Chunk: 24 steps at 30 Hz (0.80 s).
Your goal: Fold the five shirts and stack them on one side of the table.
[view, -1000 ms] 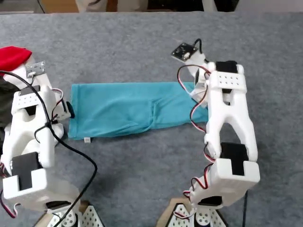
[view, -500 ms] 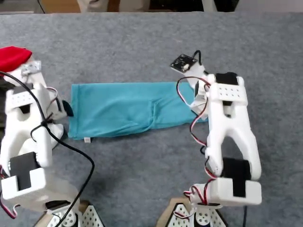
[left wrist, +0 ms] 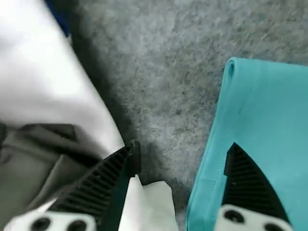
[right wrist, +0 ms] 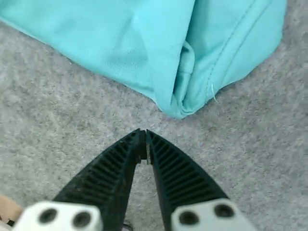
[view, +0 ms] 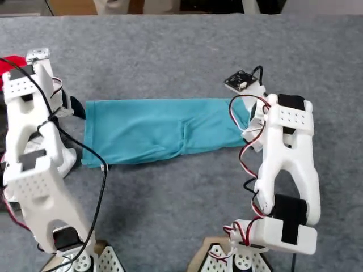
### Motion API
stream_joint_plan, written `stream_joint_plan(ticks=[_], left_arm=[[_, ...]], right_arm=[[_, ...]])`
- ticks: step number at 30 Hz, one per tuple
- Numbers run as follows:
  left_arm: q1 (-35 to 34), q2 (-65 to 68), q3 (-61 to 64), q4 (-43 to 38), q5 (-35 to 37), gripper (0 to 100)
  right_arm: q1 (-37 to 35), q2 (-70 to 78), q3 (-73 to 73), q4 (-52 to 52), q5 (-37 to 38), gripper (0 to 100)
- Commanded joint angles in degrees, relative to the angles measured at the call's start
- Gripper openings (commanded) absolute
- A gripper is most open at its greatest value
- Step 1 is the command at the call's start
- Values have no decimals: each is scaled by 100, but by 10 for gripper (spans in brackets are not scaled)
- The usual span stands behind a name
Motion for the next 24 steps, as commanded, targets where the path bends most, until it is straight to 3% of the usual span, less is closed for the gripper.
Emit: stream_joint_plan(ticks=[1, 9, 18, 24], left_arm=[[141, 523, -993, 457, -202, 292], [466, 998, -1398, 1029, -387, 291], [475, 1279, -1002, 237, -35, 284], [554, 1455, -1108, 273, 141, 180]], right_arm=[[66, -259, 4, 18, -79, 5], [31, -259, 4, 18, -79, 5], [31, -259, -22, 9, -62, 5], [57, -268, -22, 9, -62, 5]])
